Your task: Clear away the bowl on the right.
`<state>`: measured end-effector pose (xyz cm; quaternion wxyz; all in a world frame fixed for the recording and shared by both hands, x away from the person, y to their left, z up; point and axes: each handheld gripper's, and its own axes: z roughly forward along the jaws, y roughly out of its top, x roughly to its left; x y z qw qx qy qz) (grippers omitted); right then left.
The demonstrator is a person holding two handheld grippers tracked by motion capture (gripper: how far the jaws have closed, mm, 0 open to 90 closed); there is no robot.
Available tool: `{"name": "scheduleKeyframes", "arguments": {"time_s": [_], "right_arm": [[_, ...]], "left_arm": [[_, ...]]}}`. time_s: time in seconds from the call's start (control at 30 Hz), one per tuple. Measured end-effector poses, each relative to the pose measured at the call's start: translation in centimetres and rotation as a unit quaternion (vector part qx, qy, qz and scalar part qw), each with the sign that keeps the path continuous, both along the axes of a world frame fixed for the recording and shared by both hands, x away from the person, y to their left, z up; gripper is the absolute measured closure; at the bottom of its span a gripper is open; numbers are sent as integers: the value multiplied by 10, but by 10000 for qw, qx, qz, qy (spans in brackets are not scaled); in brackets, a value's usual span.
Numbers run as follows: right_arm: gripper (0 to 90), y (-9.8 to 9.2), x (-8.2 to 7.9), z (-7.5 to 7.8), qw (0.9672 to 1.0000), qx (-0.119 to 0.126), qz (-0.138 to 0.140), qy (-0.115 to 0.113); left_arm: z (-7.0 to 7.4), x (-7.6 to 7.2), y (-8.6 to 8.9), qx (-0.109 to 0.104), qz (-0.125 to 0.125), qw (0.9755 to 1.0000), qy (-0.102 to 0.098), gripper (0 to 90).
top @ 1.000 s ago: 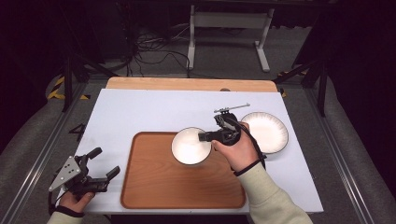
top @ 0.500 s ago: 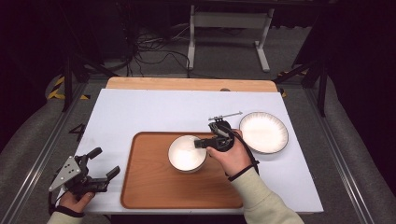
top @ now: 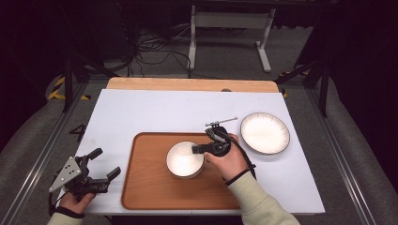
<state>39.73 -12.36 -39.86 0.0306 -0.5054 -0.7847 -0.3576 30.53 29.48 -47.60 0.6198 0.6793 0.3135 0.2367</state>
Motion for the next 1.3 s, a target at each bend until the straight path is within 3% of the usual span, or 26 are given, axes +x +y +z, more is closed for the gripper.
{"name": "scheduleKeyframes", "arguments": {"time_s": [0.47, 1.3], "right_arm": [[757, 2, 1, -13, 9999, 28, 22, 98], [721, -2, 5, -23, 9997, -4, 152, 207]], "left_arm": [[0, 0, 0, 6, -2, 10000, 3, 8], [0, 0, 0, 2, 0, 10000, 8, 8]]}}
